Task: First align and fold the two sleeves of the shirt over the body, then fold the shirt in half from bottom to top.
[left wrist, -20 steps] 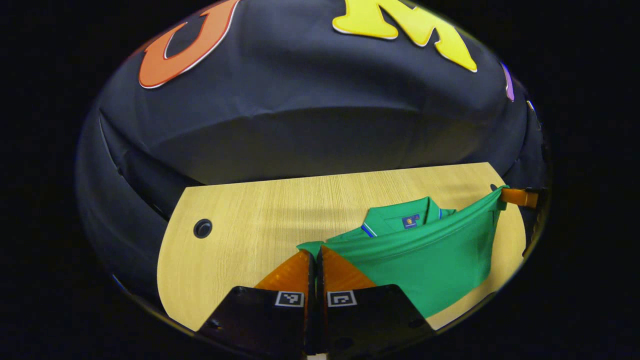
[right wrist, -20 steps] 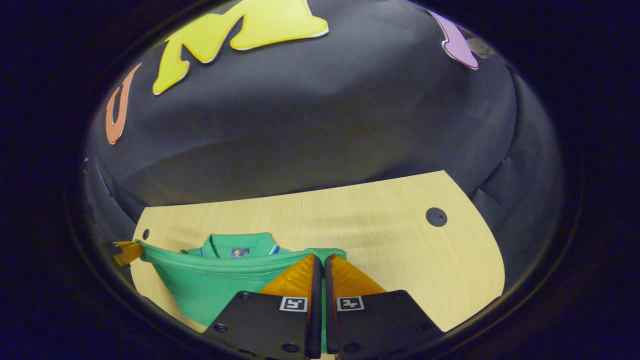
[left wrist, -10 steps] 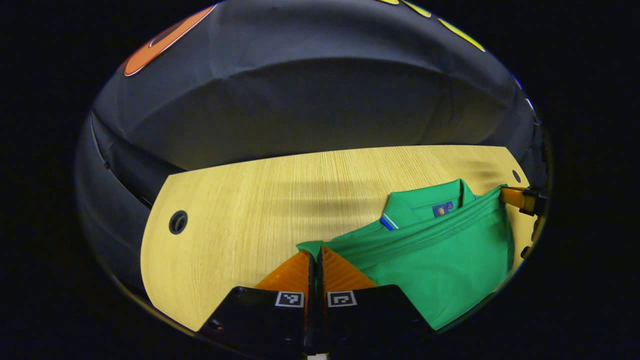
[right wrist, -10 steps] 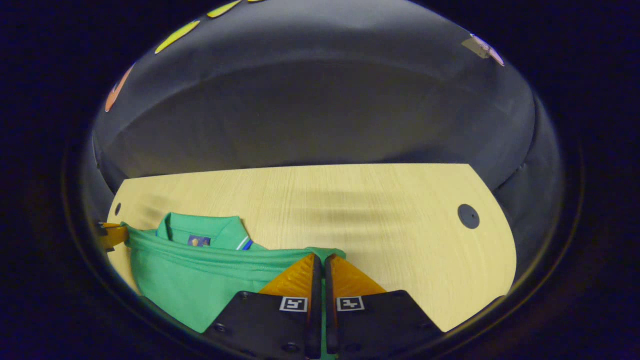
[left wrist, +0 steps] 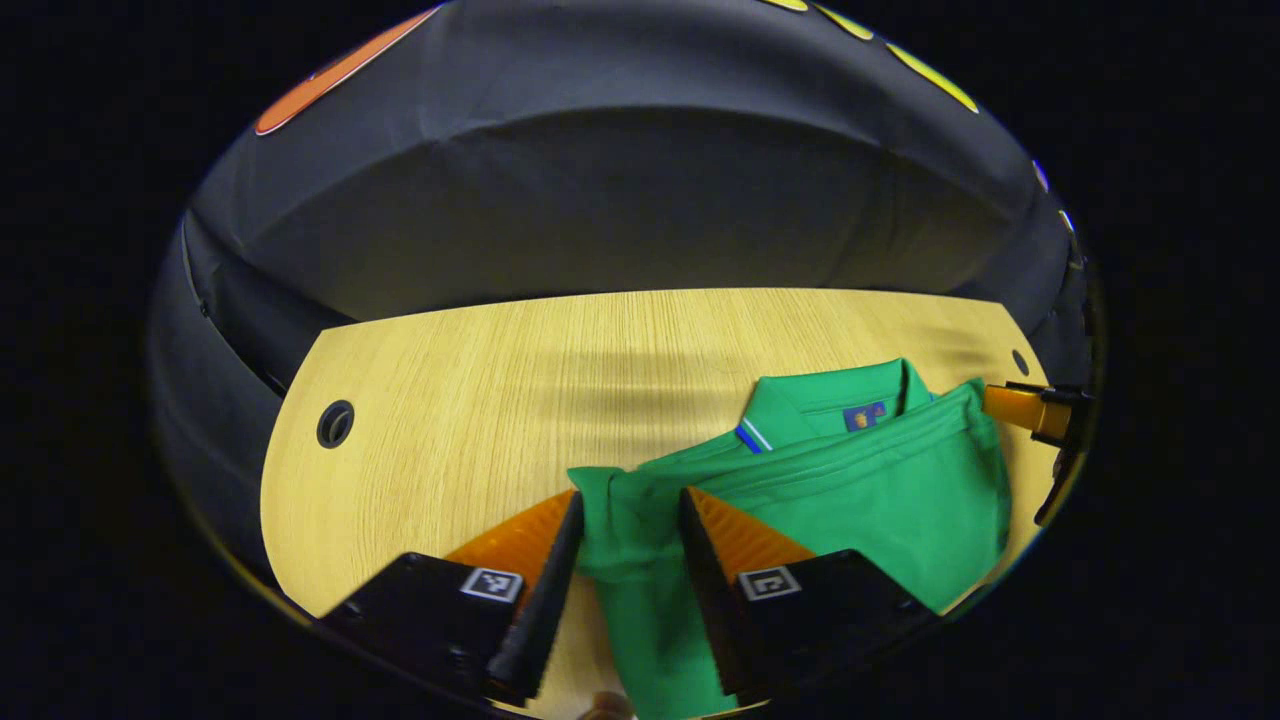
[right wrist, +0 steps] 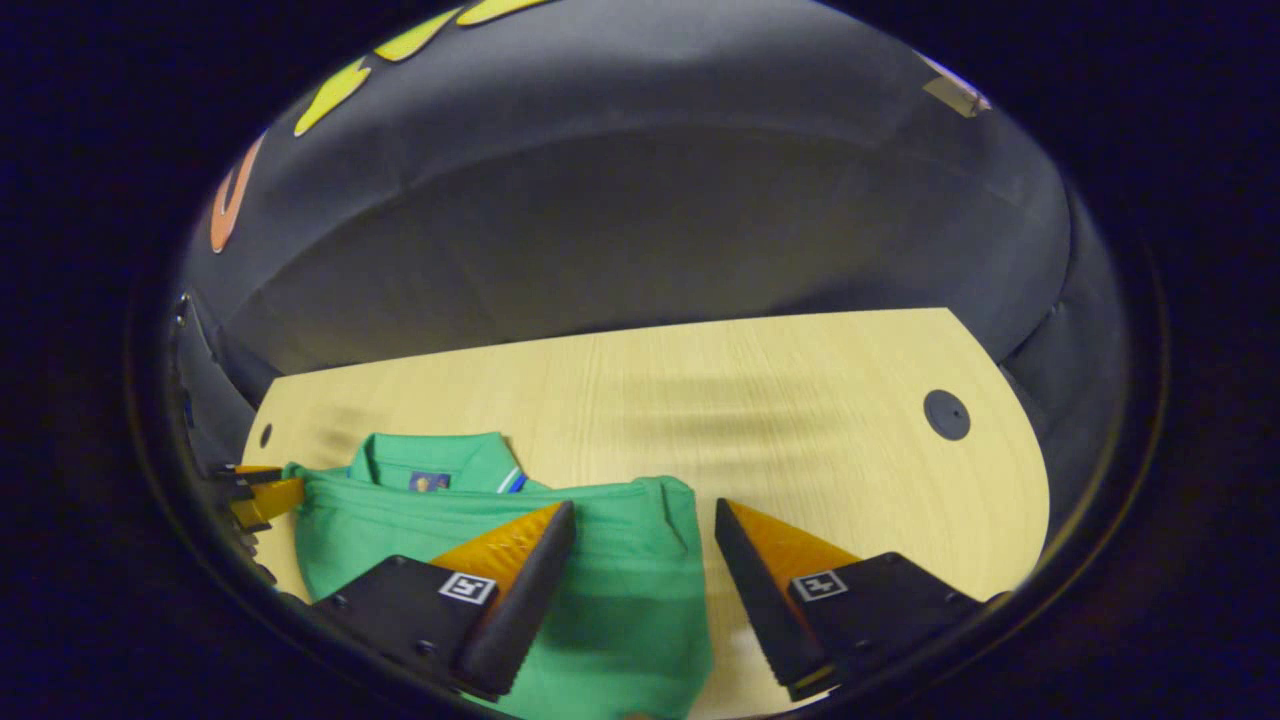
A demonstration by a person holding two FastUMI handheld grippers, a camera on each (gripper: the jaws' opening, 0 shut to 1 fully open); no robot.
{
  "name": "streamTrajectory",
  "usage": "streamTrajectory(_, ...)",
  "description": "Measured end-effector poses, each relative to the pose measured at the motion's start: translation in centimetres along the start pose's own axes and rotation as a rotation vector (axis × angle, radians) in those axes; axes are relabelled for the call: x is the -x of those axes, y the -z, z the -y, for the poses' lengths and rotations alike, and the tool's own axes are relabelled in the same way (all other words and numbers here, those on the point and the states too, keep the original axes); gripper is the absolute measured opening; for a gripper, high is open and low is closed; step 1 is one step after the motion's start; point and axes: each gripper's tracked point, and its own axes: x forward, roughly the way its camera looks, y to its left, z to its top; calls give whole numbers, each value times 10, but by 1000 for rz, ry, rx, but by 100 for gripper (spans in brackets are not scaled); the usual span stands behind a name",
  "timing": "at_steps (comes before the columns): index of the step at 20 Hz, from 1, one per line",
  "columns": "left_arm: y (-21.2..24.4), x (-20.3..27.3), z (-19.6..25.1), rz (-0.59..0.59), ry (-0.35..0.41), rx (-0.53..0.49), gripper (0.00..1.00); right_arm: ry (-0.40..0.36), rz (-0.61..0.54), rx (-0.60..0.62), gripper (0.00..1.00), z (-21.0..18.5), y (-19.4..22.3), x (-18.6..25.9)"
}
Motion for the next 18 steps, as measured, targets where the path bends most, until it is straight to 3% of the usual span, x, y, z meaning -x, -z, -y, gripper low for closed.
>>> streamTrajectory(1,-3,10,0,7,-9,8,82,-4,8,-4,96,-1,-3,11)
streamTrajectory(2,-6,20,0,14,-17,22,100,-1,20,-4,94,1,-9,24)
streamTrajectory(3,-11,31,2,28,-21,39,95,-9,34,-7,94,0,-15,40)
streamTrajectory(6,-26,80,7,82,-31,83,96,-13,101,21,98,2,-33,95)
streamTrajectory(8,-32,117,17,96,-30,82,96,-23,155,44,94,4,-46,139)
streamTrajectory(9,-33,142,13,112,-57,64,97,-48,199,52,98,2,-55,165)
streamTrajectory(12,-52,214,23,229,-76,60,96,-51,331,110,94,14,-72,239)
streamTrajectory(16,-57,310,34,377,-106,45,96,-74,412,112,98,20,-63,320)
streamTrajectory(18,-55,354,36,453,-127,34,96,-85,445,100,94,24,-54,356)
